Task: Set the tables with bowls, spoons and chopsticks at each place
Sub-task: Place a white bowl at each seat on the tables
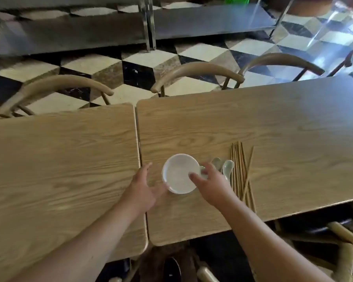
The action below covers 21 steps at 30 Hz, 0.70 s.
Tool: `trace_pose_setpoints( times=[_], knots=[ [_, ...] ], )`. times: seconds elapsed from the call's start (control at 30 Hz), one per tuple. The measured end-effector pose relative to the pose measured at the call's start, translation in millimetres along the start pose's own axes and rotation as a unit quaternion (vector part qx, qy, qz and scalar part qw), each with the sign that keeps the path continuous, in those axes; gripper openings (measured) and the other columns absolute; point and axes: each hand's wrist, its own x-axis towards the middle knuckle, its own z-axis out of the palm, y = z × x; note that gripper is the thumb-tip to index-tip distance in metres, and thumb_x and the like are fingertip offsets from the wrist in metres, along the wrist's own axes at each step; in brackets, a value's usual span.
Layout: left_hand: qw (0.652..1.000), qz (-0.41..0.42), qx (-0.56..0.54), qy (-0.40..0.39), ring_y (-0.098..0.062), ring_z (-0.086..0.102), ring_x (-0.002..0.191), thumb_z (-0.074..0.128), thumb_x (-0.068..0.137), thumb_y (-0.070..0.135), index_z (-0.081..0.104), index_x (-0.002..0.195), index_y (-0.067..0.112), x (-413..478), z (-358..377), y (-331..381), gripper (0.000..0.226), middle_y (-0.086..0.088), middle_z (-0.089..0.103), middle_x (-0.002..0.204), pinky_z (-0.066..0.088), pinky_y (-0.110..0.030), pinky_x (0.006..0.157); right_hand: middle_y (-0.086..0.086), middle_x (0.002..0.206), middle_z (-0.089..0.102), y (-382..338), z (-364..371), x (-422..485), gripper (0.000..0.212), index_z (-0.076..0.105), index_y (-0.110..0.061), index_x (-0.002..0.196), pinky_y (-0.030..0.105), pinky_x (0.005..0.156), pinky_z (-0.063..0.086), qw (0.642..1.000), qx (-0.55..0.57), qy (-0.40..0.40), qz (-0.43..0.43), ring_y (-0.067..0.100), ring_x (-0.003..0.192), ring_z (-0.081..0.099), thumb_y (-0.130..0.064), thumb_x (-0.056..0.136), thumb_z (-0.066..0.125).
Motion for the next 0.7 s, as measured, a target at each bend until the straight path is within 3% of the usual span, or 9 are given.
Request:
trace_pose_setpoints(
  times=[0.13, 0.2, 0.27, 0.33, 0.43, 0.57, 0.63, 0.7],
  knots=[
    [0.975, -0.097, -0.189, -0.061, -0.028, 0.047, 0.147, 0.079, 0.092, 0.049, 0.021, 0.165, 0.049, 22, 16, 5, 0.094, 0.012, 0.028, 0.172, 0.048, -0.053, 0.109, 0.001, 0.120, 0.067, -1, 16, 34, 0.039, 0.057, -0.034, 0.137, 0.051, 0.086, 0.064, 0.995, 0.073, -0.042, 0.053, 0.025, 0.105, 0.067, -0.047, 0.100, 0.061],
    [0.964, -0.134, -0.209, -0.091, -0.031, 0.055, 0.138, 0.079, 0.081, 0.058, 0.022, 0.163, 0.054, 31, 23, 7, 0.100, 0.012, 0.039, 0.167, 0.051, -0.053, 0.101, 0.005, 0.120, 0.064, -4, 21, 44, 0.024, 0.058, -0.036, 0.129, 0.055, 0.086, 0.065, 0.985, 0.124, -0.060, 0.101, 0.031, 0.109, 0.066, -0.035, 0.105, 0.055],
    [0.955, -0.158, -0.219, -0.119, -0.031, 0.061, 0.131, 0.072, 0.073, 0.059, 0.027, 0.160, 0.054, 38, 26, 10, 0.098, 0.007, 0.053, 0.157, 0.053, -0.053, 0.101, 0.009, 0.122, 0.065, -6, 24, 53, 0.024, 0.060, -0.035, 0.126, 0.059, 0.086, 0.064, 0.976, 0.157, -0.071, 0.131, 0.036, 0.111, 0.066, -0.025, 0.106, 0.051],
    [0.947, -0.170, -0.235, -0.135, -0.028, 0.067, 0.122, 0.071, 0.081, 0.053, 0.036, 0.156, 0.051, 43, 30, 12, 0.083, 0.004, 0.062, 0.143, 0.054, -0.053, 0.102, 0.013, 0.124, 0.066, -8, 26, 57, 0.026, 0.062, -0.034, 0.124, 0.059, 0.084, 0.065, 0.970, 0.176, -0.072, 0.150, 0.038, 0.110, 0.067, -0.019, 0.104, 0.051],
    [0.935, -0.179, -0.275, -0.133, -0.030, 0.068, 0.119, 0.068, 0.081, 0.052, 0.047, 0.145, 0.049, 43, 33, 12, 0.068, -0.001, 0.063, 0.136, 0.058, -0.052, 0.096, 0.016, 0.122, 0.066, -13, 29, 55, 0.028, 0.060, -0.024, 0.130, 0.062, 0.083, 0.064, 0.961, 0.197, -0.066, 0.185, 0.040, 0.105, 0.070, -0.020, 0.104, 0.052],
    [0.926, -0.179, -0.312, -0.113, -0.025, 0.069, 0.122, 0.064, 0.067, 0.078, 0.053, 0.138, 0.047, 22, 13, -4, 0.077, 0.002, 0.068, 0.139, 0.058, -0.050, 0.094, 0.018, 0.114, 0.066, -31, 46, 34, 0.027, 0.056, -0.010, 0.127, 0.062, 0.084, 0.064, 0.959, 0.165, -0.095, 0.212, 0.039, 0.089, 0.072, -0.028, 0.107, 0.054],
    [0.916, -0.181, -0.345, -0.100, -0.022, 0.074, 0.119, 0.052, 0.068, 0.099, 0.060, 0.136, 0.042, 3, -9, -18, 0.089, 0.001, 0.076, 0.131, 0.060, -0.047, 0.089, 0.017, 0.108, 0.065, -46, 64, 17, 0.028, 0.057, -0.008, 0.125, 0.062, 0.084, 0.064, 0.961, 0.139, -0.115, 0.209, 0.036, 0.078, 0.069, -0.030, 0.108, 0.054],
    [0.904, -0.195, -0.373, -0.081, -0.024, 0.077, 0.114, 0.034, 0.070, 0.104, 0.067, 0.130, 0.036, -16, -37, -33, 0.097, -0.004, 0.082, 0.120, 0.062, -0.049, 0.090, 0.016, 0.106, 0.065, -65, 87, -1, 0.031, 0.058, -0.008, 0.126, 0.063, 0.082, 0.064, 0.965, 0.116, -0.125, 0.197, 0.034, 0.073, 0.068, -0.032, 0.107, 0.055]
  ],
)
